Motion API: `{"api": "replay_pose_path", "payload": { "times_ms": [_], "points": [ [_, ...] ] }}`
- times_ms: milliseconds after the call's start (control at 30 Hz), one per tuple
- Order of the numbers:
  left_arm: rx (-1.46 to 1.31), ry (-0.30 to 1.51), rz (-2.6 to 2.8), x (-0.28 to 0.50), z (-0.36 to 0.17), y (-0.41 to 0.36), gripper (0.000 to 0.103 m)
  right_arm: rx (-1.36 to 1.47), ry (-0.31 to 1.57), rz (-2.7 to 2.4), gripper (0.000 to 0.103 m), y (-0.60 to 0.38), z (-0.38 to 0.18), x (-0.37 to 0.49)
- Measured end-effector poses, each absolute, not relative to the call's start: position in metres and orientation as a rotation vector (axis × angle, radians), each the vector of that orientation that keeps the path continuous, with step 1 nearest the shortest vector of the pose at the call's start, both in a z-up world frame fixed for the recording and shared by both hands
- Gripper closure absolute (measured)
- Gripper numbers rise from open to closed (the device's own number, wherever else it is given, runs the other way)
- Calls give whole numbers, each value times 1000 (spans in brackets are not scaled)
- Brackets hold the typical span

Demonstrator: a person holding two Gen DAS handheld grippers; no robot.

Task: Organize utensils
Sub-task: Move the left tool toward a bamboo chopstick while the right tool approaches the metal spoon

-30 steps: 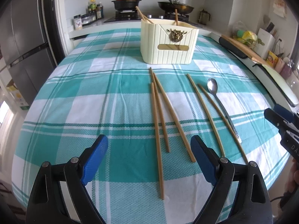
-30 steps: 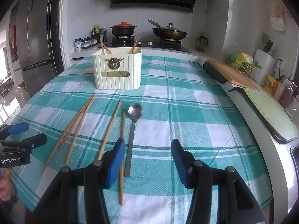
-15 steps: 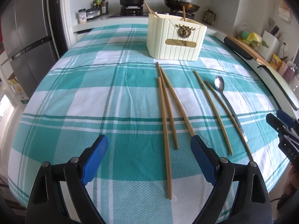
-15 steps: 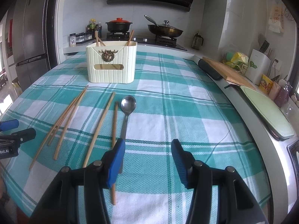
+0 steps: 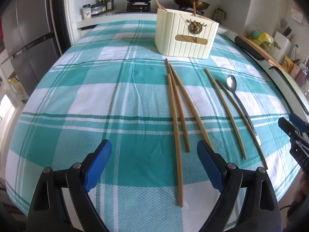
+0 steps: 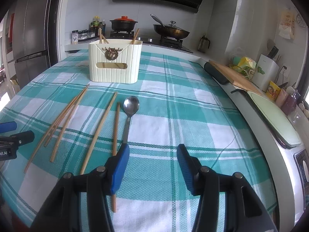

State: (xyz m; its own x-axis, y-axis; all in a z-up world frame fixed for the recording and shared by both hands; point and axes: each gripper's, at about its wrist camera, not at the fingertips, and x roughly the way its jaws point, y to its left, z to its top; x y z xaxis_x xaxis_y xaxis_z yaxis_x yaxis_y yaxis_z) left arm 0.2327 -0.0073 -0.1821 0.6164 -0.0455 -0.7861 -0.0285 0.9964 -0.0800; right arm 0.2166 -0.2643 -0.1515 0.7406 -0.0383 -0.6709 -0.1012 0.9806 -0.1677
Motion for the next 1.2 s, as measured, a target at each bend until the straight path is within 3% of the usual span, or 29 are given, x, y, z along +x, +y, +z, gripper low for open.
{"api": "replay_pose_path", "payload": {
  "times_ms": [1200],
  "points": [
    [-95, 939, 7, 240, -194, -1, 12, -271, 744, -11, 51, -263, -160, 221]
  ]
}}
